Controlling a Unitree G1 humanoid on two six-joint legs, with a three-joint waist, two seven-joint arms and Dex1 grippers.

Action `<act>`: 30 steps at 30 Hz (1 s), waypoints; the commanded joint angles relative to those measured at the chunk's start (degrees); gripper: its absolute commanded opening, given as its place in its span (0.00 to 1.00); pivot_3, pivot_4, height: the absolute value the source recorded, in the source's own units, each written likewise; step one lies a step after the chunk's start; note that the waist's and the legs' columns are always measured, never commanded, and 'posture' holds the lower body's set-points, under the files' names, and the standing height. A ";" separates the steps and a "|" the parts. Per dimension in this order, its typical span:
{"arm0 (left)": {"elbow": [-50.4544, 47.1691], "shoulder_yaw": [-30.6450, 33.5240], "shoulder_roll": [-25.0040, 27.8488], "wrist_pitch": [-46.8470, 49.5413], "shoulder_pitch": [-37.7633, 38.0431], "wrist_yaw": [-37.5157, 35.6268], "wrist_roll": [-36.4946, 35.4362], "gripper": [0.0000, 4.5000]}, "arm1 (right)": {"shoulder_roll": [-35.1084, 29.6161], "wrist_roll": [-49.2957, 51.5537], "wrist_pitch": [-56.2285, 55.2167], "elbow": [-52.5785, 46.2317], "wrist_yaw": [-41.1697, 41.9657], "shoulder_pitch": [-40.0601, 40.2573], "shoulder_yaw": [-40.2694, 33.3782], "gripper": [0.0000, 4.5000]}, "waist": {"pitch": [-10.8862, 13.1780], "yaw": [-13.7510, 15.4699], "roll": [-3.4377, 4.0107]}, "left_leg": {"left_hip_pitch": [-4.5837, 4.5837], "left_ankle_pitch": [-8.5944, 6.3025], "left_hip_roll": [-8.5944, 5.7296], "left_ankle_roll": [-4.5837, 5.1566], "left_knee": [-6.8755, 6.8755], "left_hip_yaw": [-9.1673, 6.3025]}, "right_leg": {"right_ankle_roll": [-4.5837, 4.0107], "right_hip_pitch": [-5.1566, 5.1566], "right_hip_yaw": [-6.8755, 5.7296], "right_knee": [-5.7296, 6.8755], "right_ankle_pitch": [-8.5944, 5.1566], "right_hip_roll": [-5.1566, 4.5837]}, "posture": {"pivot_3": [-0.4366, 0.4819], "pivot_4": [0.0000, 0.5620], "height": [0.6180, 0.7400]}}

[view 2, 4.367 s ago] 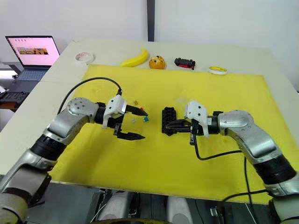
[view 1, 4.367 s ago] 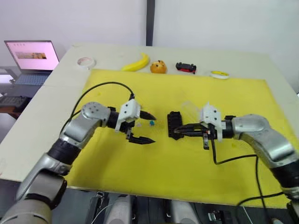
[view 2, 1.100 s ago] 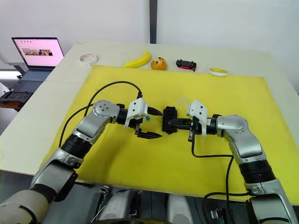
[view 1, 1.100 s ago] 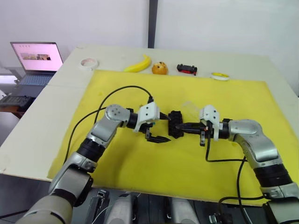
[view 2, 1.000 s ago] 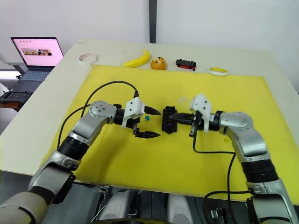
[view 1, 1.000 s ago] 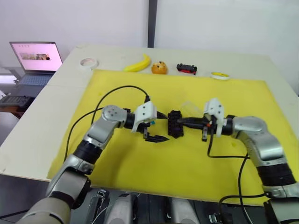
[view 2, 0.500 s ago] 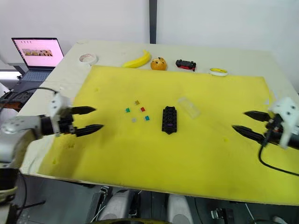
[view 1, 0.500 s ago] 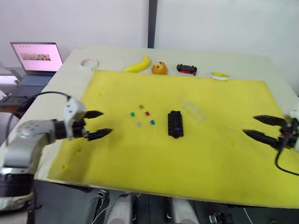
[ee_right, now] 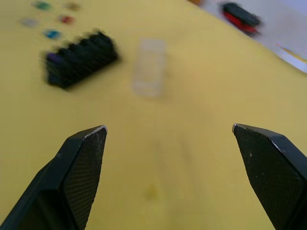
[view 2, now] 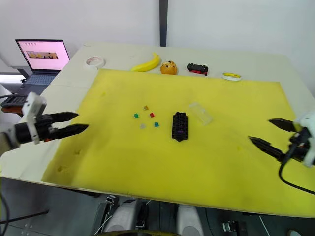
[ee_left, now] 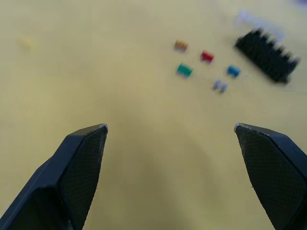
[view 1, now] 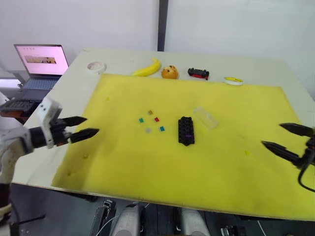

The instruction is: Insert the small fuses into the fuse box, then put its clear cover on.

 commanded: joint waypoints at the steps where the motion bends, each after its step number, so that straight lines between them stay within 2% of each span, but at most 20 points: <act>1: 0.67 1.52 -5.24 19.32 -9.09 6.75 -8.63 1.00 | 1.06 6.34 3.21 -8.43 -4.61 -5.32 6.44 0.99 | 0.01 0.01 -0.03 | 0.01 0.00 -0.01 0.00 0.04 0.00 | 0.01 0.01 -0.02 0.02 0.00 0.03 | 0.48 0.27 1.00; 4: 5.91 1.34 -12.18 27.37 -14.54 15.42 -9.91 1.00 | 2.99 7.73 4.69 -12.05 -8.94 -10.67 14.24 0.99 | -0.01 -0.08 -0.05 | 0.02 0.03 -0.02 -0.02 0.11 0.00 | 0.02 0.02 -0.08 0.13 0.00 0.17 | 0.48 0.27 1.00; 8: 11.16 1.40 -17.02 27.92 -16.26 25.21 -17.27 1.00 | 5.85 10.07 7.83 -14.37 -14.29 -15.87 21.74 0.99 | 0.00 -0.35 -0.08 | 0.07 0.08 0.00 -0.10 0.11 0.01 | 0.02 -0.03 -0.04 0.24 0.00 0.24 | 0.48 0.27 1.00; 12: 18.35 6.37 -24.43 27.92 -18.08 37.90 -21.57 1.00 | 8.43 8.24 8.08 -15.80 -17.52 -19.38 29.80 0.99 | -0.01 -0.03 -0.12 | 0.03 0.24 -0.01 -0.38 0.11 0.01 | 0.01 -0.15 -0.01 0.35 -0.01 0.17 | 0.48 0.27 1.00; 19: 22.83 9.83 -30.12 27.92 -18.57 50.31 -27.57 1.00 | 10.33 6.61 7.65 -14.98 -20.74 -21.42 34.20 0.99 | -0.04 0.10 -0.17 | 0.02 0.31 -0.03 -0.50 0.12 0.01 | 0.01 -0.15 -0.02 0.37 -0.01 0.15 | 0.48 0.27 1.00; 30: 22.30 10.84 -37.61 27.92 -17.14 60.78 -33.82 1.00 | 11.58 2.88 5.82 -12.99 -21.80 -21.26 37.48 0.99 | -0.07 0.19 -0.19 | 0.03 0.34 -0.12 -0.56 0.11 0.00 | 0.01 -0.14 -0.02 0.38 -0.01 0.12 | 0.48 0.27 1.00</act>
